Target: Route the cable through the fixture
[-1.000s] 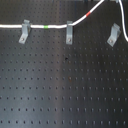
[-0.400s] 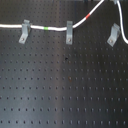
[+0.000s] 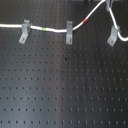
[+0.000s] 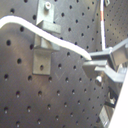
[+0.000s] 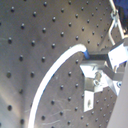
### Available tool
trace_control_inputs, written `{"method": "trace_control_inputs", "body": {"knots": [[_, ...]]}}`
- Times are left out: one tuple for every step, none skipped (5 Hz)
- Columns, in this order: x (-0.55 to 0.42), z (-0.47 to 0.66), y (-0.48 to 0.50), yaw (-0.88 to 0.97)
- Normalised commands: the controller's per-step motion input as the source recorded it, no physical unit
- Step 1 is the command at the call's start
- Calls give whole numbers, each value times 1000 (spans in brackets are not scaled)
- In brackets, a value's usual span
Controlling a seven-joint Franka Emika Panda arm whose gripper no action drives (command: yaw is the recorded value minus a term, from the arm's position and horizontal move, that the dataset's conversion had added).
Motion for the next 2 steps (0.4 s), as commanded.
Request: {"method": "trace_control_inputs", "body": {"knots": [[-35, 57, 161, 143], [-111, 493, 159, 0]]}}
